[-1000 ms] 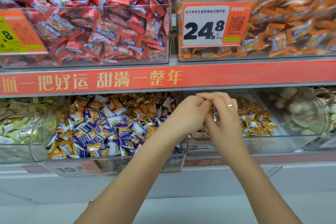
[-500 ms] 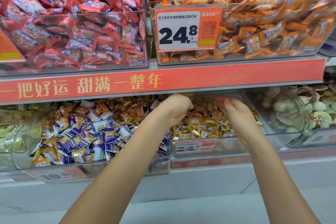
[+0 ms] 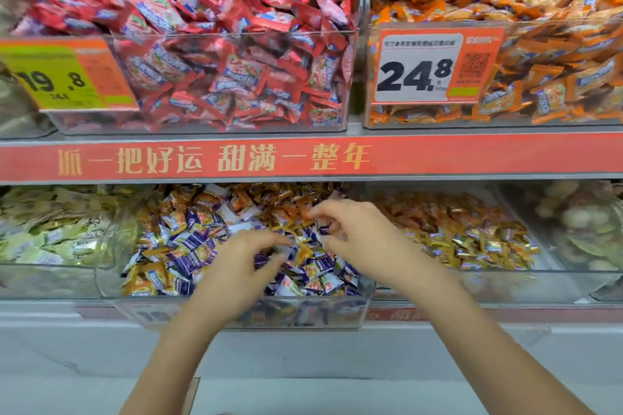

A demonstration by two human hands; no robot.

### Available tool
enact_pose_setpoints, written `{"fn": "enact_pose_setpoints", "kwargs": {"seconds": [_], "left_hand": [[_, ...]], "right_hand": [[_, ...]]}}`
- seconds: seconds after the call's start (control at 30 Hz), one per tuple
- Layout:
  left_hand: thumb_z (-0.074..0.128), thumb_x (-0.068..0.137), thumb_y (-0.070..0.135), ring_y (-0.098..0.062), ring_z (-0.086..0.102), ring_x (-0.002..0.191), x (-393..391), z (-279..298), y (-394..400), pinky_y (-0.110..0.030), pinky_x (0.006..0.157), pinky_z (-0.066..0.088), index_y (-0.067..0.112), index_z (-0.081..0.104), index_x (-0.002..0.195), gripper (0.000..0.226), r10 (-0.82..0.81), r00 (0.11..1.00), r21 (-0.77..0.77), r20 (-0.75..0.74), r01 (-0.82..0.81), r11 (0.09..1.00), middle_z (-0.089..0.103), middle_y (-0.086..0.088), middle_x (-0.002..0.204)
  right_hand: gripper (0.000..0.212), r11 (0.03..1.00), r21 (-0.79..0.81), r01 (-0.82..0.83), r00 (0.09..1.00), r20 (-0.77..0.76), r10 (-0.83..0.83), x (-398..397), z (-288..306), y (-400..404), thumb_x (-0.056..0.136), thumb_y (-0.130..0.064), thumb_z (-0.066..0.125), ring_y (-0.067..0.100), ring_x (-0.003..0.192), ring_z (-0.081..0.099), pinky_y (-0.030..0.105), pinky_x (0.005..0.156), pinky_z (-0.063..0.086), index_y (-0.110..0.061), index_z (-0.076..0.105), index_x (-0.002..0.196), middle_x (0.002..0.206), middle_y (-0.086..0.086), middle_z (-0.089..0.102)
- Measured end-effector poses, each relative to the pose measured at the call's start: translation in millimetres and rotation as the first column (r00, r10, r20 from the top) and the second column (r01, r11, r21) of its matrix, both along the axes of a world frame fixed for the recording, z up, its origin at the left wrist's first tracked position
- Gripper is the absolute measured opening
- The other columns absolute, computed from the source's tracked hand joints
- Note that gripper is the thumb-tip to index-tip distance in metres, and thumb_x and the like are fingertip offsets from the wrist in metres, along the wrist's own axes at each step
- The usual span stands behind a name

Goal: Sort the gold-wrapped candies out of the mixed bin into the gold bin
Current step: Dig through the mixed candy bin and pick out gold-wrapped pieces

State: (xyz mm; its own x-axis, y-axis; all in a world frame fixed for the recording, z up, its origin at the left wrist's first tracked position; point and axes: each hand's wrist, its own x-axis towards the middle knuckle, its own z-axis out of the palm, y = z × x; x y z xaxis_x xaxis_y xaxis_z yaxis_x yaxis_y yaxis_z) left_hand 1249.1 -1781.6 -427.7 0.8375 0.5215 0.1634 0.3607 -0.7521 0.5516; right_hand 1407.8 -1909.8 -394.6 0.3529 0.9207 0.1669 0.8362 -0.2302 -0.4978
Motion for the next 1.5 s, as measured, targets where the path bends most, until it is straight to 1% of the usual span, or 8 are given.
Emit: {"fn": "enact_pose_setpoints", "kwargs": {"seconds": [0.1, 0.23, 0.33, 0.67, 0.83, 1.07, 1.3, 1.5], "left_hand": [[0.043, 0.085, 0.059, -0.005, 0.053, 0.100, 0, -7, 3, -0.036, 0.086, 0.045, 0.037, 0.071, 0.101, 0.039, -0.095, 0.988, 0.138, -0.123, 0.112, 0.984, 0.067, 0.024, 0.101], [0.053, 0.088, 0.054, -0.004, 0.046, 0.101, -3, -10, 11, -0.035, 0.090, 0.041, 0.035, 0.073, 0.097, 0.029, -0.133, 0.982, 0.128, -0.133, 0.150, 0.980, 0.067, 0.023, 0.101], [0.054, 0.091, 0.046, -0.008, 0.041, 0.107, -3, -11, 9, -0.036, 0.094, 0.036, 0.034, 0.072, 0.102, 0.024, -0.123, 0.980, 0.126, -0.154, 0.143, 0.982, 0.064, 0.023, 0.108], [0.051, 0.094, 0.041, -0.008, 0.041, 0.108, -7, -17, 9, -0.032, 0.098, 0.035, 0.031, 0.071, 0.104, 0.024, -0.111, 0.987, 0.123, -0.112, 0.125, 0.985, 0.064, 0.020, 0.110], [0.051, 0.095, 0.037, -0.010, 0.044, 0.112, -11, -17, 6, -0.032, 0.098, 0.035, 0.025, 0.072, 0.102, 0.025, -0.103, 0.993, 0.154, -0.057, 0.110, 0.982, 0.065, 0.017, 0.111], [0.053, 0.095, 0.033, -0.011, 0.045, 0.110, -12, -19, 11, -0.030, 0.098, 0.036, 0.022, 0.072, 0.100, 0.023, -0.118, 0.993, 0.124, 0.002, 0.117, 0.985, 0.068, 0.012, 0.108], [0.053, 0.095, 0.030, -0.014, 0.046, 0.107, -11, -21, 13, -0.035, 0.097, 0.038, 0.017, 0.072, 0.091, 0.023, -0.125, 0.992, 0.108, -0.007, 0.125, 0.986, 0.068, 0.007, 0.100], [0.051, 0.095, 0.026, -0.017, 0.050, 0.098, -11, -18, 14, -0.037, 0.087, 0.043, 0.008, 0.069, 0.086, 0.026, -0.101, 0.994, 0.051, 0.035, 0.099, 0.994, 0.067, -0.001, 0.091]], "right_hand": [[0.045, 0.954, -0.292, -0.066, 0.972, 0.197, 0.128, 3, -3, 42, 0.089, -0.010, 0.062, 0.021, 0.104, 0.057, 0.038, 0.086, 0.051, -0.018, 0.050, 0.132, 0.122, 0.005, 0.059], [0.045, 0.796, -0.575, -0.192, 0.976, -0.025, 0.218, 3, -21, 64, 0.084, -0.023, 0.072, 0.021, 0.093, 0.054, 0.034, 0.080, 0.048, -0.015, 0.049, 0.121, 0.114, 0.003, 0.056], [0.012, 0.883, -0.446, -0.144, 0.989, -0.041, 0.140, 6, -26, 66, 0.089, -0.009, 0.062, 0.025, 0.085, 0.059, 0.037, 0.077, 0.051, -0.013, 0.057, 0.100, 0.093, 0.005, 0.060], [0.024, 0.890, -0.451, -0.063, 0.997, -0.059, 0.041, 4, -27, 64, 0.075, -0.020, 0.080, 0.017, 0.078, 0.056, 0.027, 0.062, 0.043, -0.017, 0.058, 0.084, 0.084, -0.002, 0.058], [0.035, 0.963, -0.140, 0.232, 0.967, -0.073, -0.243, 8, -7, 75, 0.085, -0.032, 0.070, 0.017, 0.081, 0.052, 0.025, 0.059, 0.040, -0.019, 0.058, 0.116, 0.104, 0.003, 0.059], [0.103, 0.949, -0.314, 0.035, 0.999, 0.039, -0.024, 12, -27, 121, 0.074, -0.053, 0.074, 0.024, 0.142, 0.023, 0.033, 0.109, 0.026, -0.024, 0.011, 0.151, 0.157, 0.000, 0.018], [0.083, 0.969, -0.181, 0.171, 0.952, 0.283, -0.115, 0, -54, 126, 0.085, -0.041, 0.064, 0.039, 0.137, 0.024, 0.046, 0.099, 0.040, -0.023, 0.017, 0.150, 0.156, 0.005, 0.020], [0.049, 0.989, -0.123, 0.087, 0.981, 0.185, -0.064, -5, -51, 121, 0.085, -0.024, 0.063, 0.032, 0.101, 0.058, 0.036, 0.076, 0.051, -0.015, 0.049, 0.130, 0.120, 0.013, 0.059]]}}
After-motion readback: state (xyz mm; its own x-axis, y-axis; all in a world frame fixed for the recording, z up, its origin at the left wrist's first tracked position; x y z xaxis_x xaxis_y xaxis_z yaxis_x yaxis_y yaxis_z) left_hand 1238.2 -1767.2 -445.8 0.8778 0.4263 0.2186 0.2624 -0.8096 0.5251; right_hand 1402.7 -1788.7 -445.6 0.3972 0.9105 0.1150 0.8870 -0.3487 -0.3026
